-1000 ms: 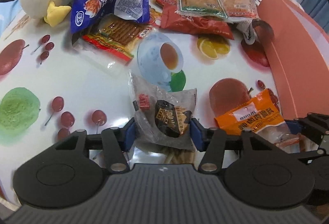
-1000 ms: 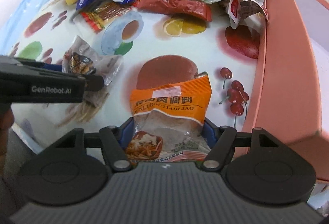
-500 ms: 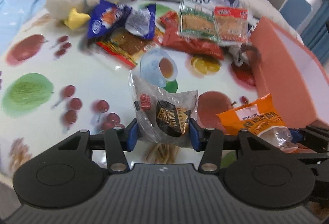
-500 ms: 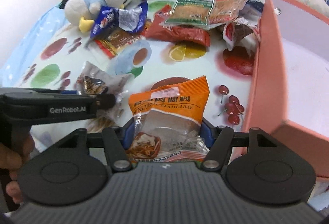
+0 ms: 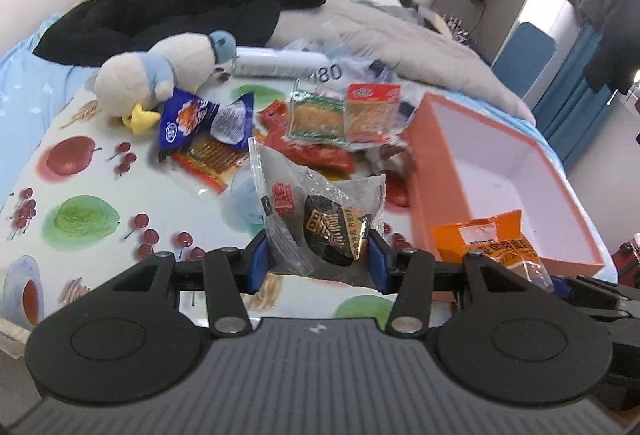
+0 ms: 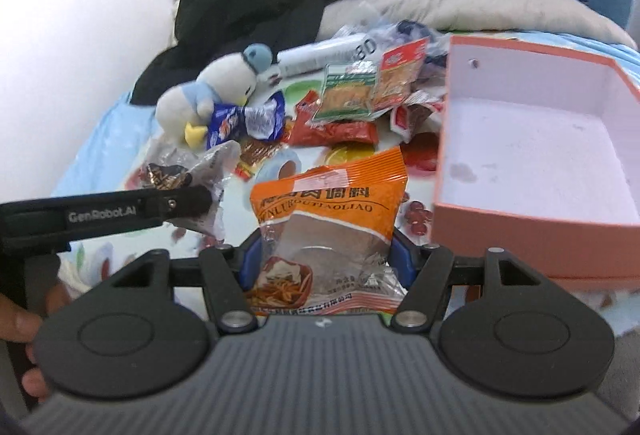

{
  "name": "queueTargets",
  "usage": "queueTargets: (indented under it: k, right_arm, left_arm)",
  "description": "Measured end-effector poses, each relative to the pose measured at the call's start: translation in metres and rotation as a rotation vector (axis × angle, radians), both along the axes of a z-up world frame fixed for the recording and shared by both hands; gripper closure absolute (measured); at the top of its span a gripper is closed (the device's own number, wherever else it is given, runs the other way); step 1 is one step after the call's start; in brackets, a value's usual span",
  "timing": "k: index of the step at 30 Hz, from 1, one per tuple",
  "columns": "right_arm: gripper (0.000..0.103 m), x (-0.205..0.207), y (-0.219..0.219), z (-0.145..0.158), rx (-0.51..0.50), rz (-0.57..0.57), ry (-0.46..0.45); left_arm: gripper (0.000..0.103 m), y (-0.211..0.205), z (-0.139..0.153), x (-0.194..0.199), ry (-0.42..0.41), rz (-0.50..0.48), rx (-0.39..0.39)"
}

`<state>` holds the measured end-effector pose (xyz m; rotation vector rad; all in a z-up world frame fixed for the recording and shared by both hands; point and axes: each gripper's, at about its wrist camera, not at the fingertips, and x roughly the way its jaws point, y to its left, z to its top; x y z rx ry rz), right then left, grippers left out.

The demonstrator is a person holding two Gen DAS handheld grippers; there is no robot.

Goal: Organize snacks
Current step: 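Carry the orange bag with the right tool while the left tool carries the clear bag over the pink box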

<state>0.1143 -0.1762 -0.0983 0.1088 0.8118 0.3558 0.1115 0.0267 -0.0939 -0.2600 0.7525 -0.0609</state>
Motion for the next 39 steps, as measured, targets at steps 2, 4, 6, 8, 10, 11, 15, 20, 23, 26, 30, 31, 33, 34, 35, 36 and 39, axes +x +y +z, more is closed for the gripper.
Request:
queueTargets:
  k: [2,4,6,8,10,11,15,20,23,26,30,31,33,34,35,36,39]
  right_arm:
    - [0.038,-0.011,-0.005,0.008,0.0,-0.01,-0.019]
    - [0.038,-0.021,-0.011,0.017,-0.007,-0.025,-0.044]
    - [0.038,-0.03,-0.019,0.026,-0.012,-0.043,-0.073]
    - [0.038,-0.037,-0.025,0.033,-0.015,-0.063,-0.095]
    - [0.037,-0.044,-0.033,0.039,-0.017,-0.085,-0.112]
    - [0.037,-0.048,-0.037,0.042,-0.017,-0.095,-0.121]
    - [0.038,-0.061,-0.054,0.053,-0.024,-0.139,-0.153]
    - [0.037,-0.077,-0.076,0.06,-0.032,-0.196,-0.181]
    - [0.037,-0.079,-0.086,0.06,-0.034,-0.225,-0.183]
    - [0.037,-0.079,-0.097,0.059,-0.035,-0.25,-0.179]
    - [0.037,-0.067,-0.114,0.057,-0.025,-0.283,-0.17]
    - [0.037,-0.064,-0.117,0.057,-0.026,-0.288,-0.169]
    - [0.037,-0.053,-0.126,0.055,-0.031,-0.299,-0.165]
    - [0.037,-0.05,-0.129,0.054,-0.031,-0.301,-0.161]
    - [0.037,-0.044,-0.133,0.052,-0.03,-0.303,-0.156]
    - [0.037,-0.037,-0.138,0.05,-0.029,-0.306,-0.148]
    - [0.037,-0.016,-0.151,0.042,-0.024,-0.31,-0.125]
  left_arm:
    - [0.048,-0.004,0.008,-0.008,-0.013,-0.005,-0.01]
    - [0.048,-0.01,0.016,-0.017,-0.03,-0.015,-0.016]
    - [0.048,-0.016,0.024,-0.024,-0.044,-0.025,-0.016]
    - [0.048,-0.021,0.031,-0.03,-0.056,-0.036,-0.022]
    - [0.048,-0.028,0.038,-0.037,-0.076,-0.05,-0.028]
    - [0.048,-0.03,0.042,-0.039,-0.082,-0.057,-0.031]
    - [0.048,-0.047,0.053,-0.047,-0.104,-0.091,-0.046]
    - [0.048,-0.075,0.059,-0.05,-0.114,-0.157,-0.05]
    - [0.048,-0.094,0.059,-0.046,-0.106,-0.2,-0.052]
    - [0.048,-0.111,0.06,-0.038,-0.099,-0.23,-0.051]
    - [0.048,-0.131,0.059,-0.017,-0.085,-0.258,-0.047]
    - [0.048,-0.136,0.059,-0.011,-0.081,-0.264,-0.042]
    - [0.048,-0.145,0.058,0.005,-0.071,-0.271,-0.036]
    - [0.048,-0.149,0.056,0.014,-0.065,-0.274,-0.034]
    - [0.048,-0.154,0.055,0.022,-0.059,-0.275,-0.033]
    - [0.048,-0.158,0.053,0.031,-0.054,-0.278,-0.038]
    - [0.048,-0.171,0.046,0.06,-0.029,-0.287,-0.039]
